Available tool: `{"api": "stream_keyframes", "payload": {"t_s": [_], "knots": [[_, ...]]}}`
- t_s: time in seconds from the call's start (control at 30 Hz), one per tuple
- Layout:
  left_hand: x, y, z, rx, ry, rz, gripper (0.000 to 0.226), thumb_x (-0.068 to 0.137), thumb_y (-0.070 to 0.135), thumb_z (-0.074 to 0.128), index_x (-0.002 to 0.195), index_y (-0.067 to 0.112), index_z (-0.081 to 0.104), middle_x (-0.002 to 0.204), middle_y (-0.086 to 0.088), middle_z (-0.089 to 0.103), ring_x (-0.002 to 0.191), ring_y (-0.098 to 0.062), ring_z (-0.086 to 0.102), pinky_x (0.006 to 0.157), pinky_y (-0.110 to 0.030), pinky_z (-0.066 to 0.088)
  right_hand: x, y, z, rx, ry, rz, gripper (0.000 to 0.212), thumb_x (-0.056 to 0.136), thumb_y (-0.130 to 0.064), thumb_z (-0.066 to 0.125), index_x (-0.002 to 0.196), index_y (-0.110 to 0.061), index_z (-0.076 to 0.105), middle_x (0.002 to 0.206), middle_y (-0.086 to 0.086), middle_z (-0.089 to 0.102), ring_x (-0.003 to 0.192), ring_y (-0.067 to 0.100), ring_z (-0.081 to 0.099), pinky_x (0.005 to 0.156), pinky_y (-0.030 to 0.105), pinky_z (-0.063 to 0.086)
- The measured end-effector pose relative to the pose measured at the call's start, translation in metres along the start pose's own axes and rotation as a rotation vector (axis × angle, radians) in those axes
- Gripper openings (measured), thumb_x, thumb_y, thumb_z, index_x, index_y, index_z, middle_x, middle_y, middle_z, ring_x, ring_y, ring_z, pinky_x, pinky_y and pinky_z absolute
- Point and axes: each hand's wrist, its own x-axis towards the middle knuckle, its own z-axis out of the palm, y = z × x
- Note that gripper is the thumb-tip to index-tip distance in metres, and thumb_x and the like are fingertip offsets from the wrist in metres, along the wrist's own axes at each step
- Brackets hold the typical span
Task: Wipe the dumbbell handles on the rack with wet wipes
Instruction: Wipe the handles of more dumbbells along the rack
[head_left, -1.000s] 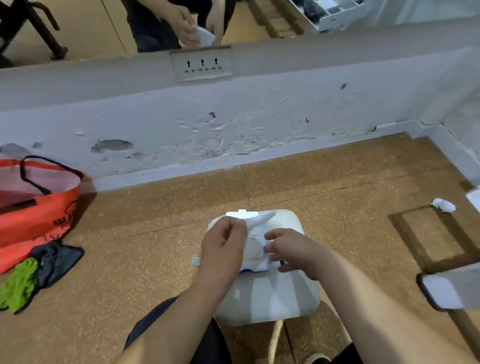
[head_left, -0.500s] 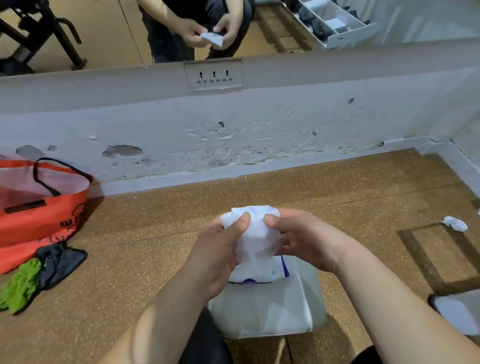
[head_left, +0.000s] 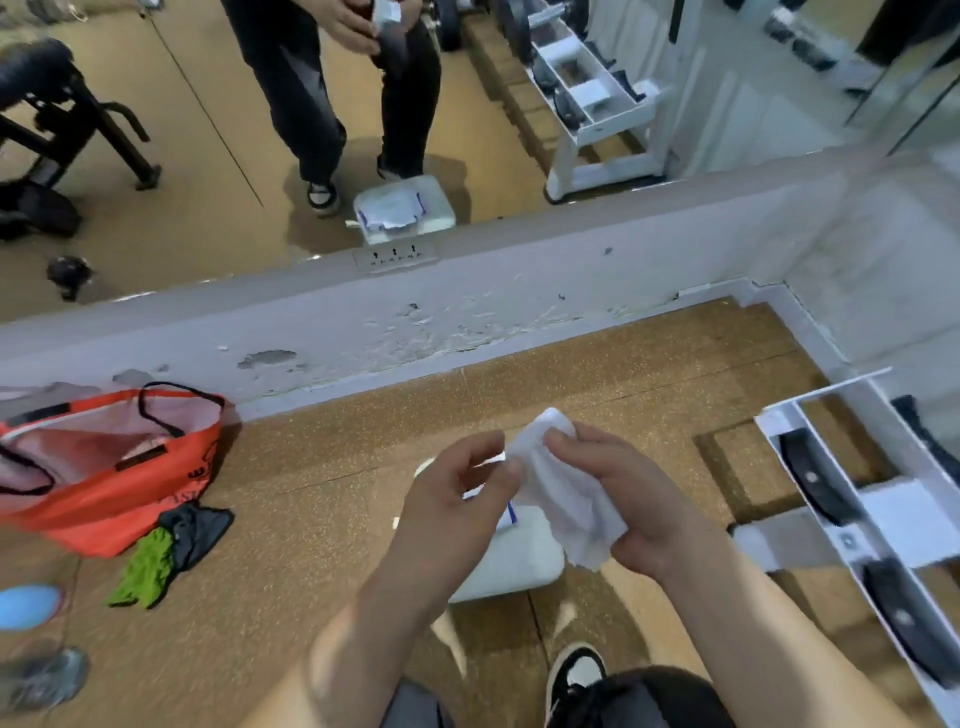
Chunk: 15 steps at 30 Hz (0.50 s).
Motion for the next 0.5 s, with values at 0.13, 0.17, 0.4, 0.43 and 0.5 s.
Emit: {"api": "stream_keyframes", "payload": {"t_s": [0.13,0.17,0.4,0.43,0.5], "knots": [[-0.086,0.101,0.013,-0.015,-0.23,-0.072,0.061,0.076,0.046,0.085,0.132,0.043,0.062,0.12,0.014,0.073,0.112,-0.008,0.07,0.097,-0.034,0.057,-0.122,-0.069,0.033,-0.122,0.007,0.052,0.041,0.091,-0.023,0.076,0.118,0.007,0.07,0.115,0.032,0.071,0.103,0.042,0.071,0.085,0.045,0.059],[-0.109,0.126,0.016,0.006,-0.269,-0.077,0.06,0.073,0.042,0.087,0.13,0.04,0.065,0.117,0.01,0.074,0.109,-0.012,0.071,0.096,-0.038,0.058,-0.156,-0.084,0.04,-0.157,0.035,0.051,0.036,0.09,-0.023,0.077,0.11,0.006,0.073,0.107,0.03,0.073,0.095,0.039,0.073,0.08,0.042,0.059],[-0.233,0.239,0.059,0.016,-0.643,-0.181,0.049,0.084,0.011,0.081,0.13,0.01,0.066,0.118,-0.023,0.072,0.111,-0.04,0.071,0.097,-0.055,0.055,-0.365,-0.13,0.058,-0.316,0.268,-0.08,0.032,0.083,-0.03,0.085,0.065,-0.017,0.063,0.085,0.01,0.074,0.076,0.025,0.071,0.066,0.049,0.055],[-0.248,0.246,0.068,0.011,-0.756,-0.196,0.047,0.087,0.015,0.077,0.131,0.005,0.065,0.122,-0.025,0.071,0.115,-0.042,0.069,0.099,-0.054,0.052,-0.39,-0.131,0.054,-0.315,0.276,-0.086,0.032,0.078,-0.034,0.087,0.072,-0.014,0.063,0.086,0.012,0.07,0.078,0.025,0.067,0.069,0.053,0.052],[-0.282,0.259,0.095,0.003,-0.982,-0.237,0.036,0.096,0.015,0.065,0.128,-0.002,0.067,0.128,-0.031,0.066,0.118,-0.041,0.065,0.098,-0.047,0.048,-0.445,-0.132,0.039,-0.312,0.331,-0.117,0.034,0.076,-0.037,0.088,0.073,-0.016,0.061,0.074,0.005,0.057,0.068,0.018,0.054,0.061,0.036,0.041]]}}
